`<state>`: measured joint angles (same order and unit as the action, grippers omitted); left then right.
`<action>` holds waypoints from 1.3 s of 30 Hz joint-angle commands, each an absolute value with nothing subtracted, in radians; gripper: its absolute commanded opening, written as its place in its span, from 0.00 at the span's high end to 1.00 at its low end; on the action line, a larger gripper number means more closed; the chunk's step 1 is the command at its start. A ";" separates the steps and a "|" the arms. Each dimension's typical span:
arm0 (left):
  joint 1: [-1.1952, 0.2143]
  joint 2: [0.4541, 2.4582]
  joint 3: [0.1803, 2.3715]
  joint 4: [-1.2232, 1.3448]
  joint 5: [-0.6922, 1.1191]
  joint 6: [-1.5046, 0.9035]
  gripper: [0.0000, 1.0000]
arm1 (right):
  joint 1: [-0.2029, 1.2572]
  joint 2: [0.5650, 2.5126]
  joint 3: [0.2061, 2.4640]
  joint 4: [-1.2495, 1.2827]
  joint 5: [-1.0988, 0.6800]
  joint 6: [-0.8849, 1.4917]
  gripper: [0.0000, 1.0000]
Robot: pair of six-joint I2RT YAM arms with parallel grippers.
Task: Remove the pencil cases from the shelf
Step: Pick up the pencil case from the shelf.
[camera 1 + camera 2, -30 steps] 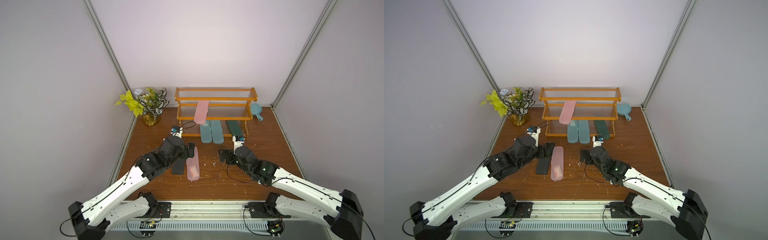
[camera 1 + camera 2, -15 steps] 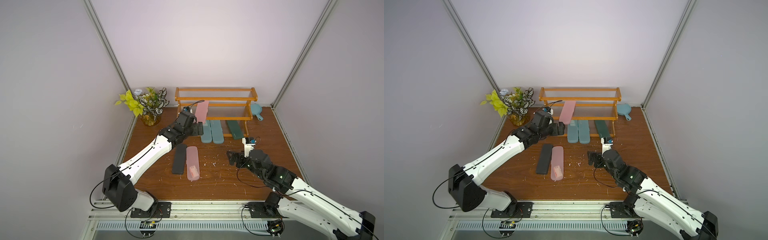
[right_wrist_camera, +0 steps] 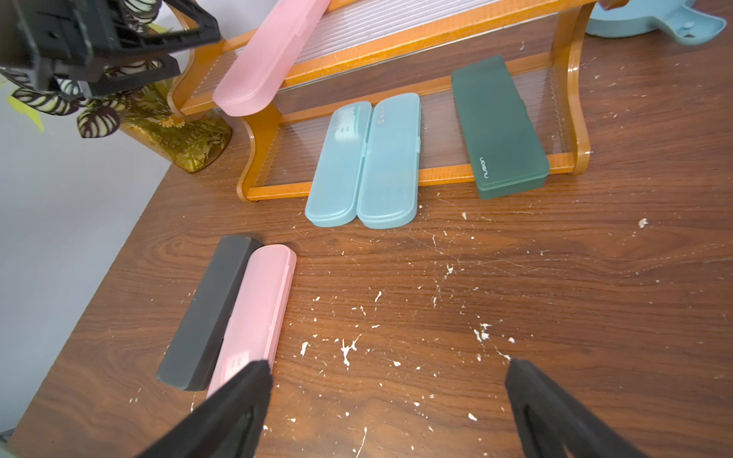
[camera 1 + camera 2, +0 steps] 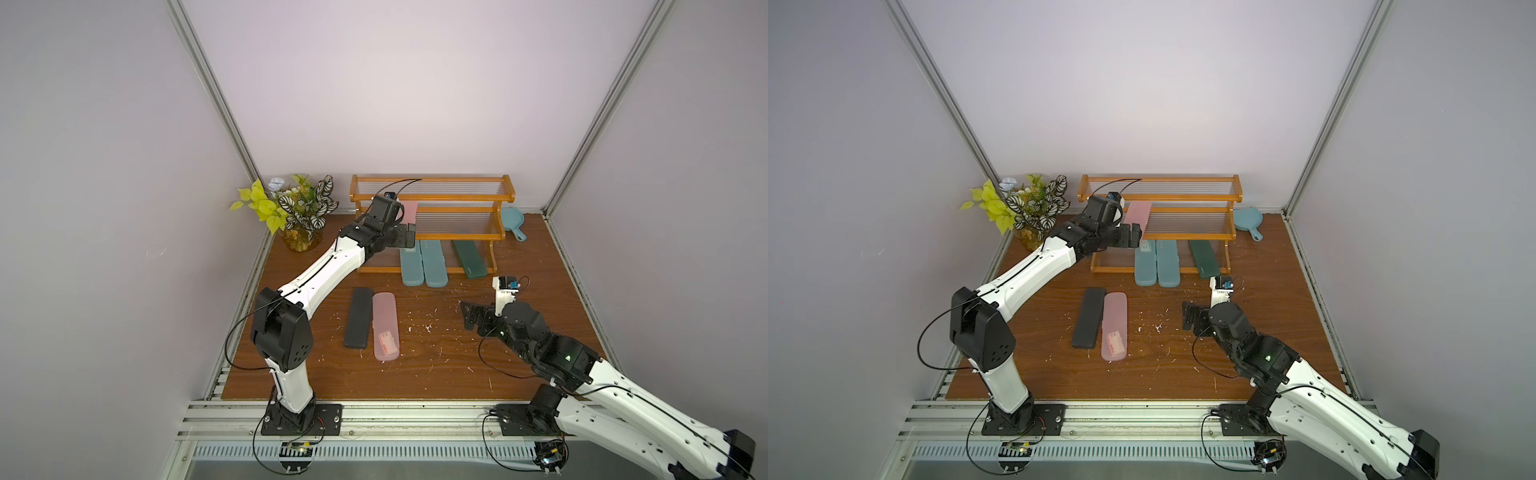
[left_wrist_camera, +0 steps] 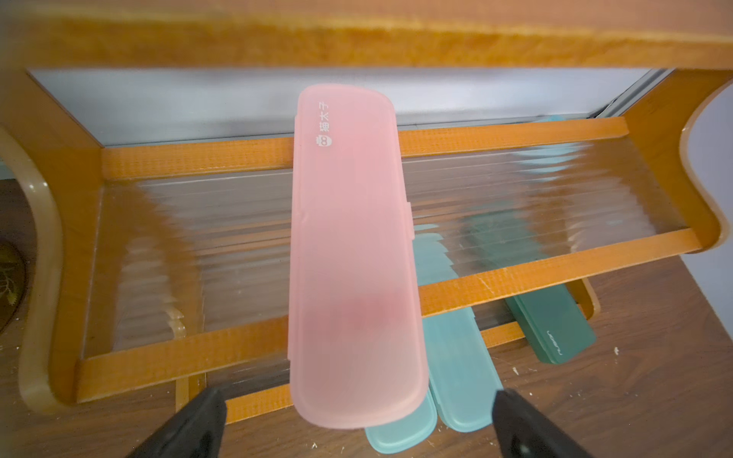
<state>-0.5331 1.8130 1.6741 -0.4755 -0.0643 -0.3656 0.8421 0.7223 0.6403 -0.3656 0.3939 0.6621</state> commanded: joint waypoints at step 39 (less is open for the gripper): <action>-0.568 2.020 1.818 -0.503 -0.196 -0.268 0.14 | 0.811 0.711 0.675 -0.395 0.451 0.618 0.01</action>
